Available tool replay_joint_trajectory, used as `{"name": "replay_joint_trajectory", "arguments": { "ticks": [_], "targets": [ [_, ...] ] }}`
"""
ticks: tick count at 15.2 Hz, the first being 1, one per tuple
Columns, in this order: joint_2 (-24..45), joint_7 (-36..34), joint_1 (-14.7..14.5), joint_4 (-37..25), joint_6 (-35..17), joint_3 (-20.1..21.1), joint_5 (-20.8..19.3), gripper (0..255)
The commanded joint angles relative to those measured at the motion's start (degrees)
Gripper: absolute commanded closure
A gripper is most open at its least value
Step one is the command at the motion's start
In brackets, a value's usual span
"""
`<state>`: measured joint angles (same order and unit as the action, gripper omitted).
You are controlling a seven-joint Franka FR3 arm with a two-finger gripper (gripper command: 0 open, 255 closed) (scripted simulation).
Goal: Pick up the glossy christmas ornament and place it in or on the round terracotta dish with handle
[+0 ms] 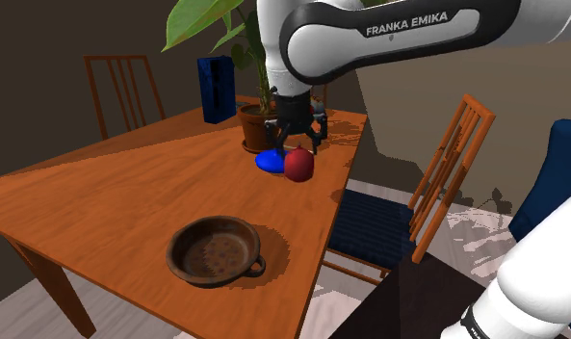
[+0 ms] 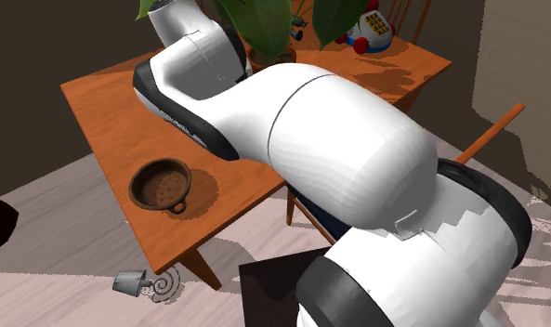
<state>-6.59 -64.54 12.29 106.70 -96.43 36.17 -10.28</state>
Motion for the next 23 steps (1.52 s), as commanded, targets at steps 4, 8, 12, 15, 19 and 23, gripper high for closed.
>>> {"name": "replay_joint_trajectory", "arguments": {
  "ticks": [4, 8, 12, 15, 19, 23],
  "targets": [
    [0.3, 0.6, 0.0, -4.0, 3.7, 0.1, -0.1, 255],
    [3.7, -4.4, -2.0, -8.2, 6.3, 3.1, -1.5, 255],
    [9.8, -11.5, -5.6, -15.0, 10.3, 7.0, -4.6, 255],
    [15.5, -17.0, -9.7, -21.2, 13.8, 9.2, -7.9, 255],
    [24.2, -23.7, -17.5, -31.5, 19.5, 10.9, -13.2, 255],
    [34.1, -28.5, -28.5, -45.6, 26.5, 10.3, -19.4, 255]
  ]
}}
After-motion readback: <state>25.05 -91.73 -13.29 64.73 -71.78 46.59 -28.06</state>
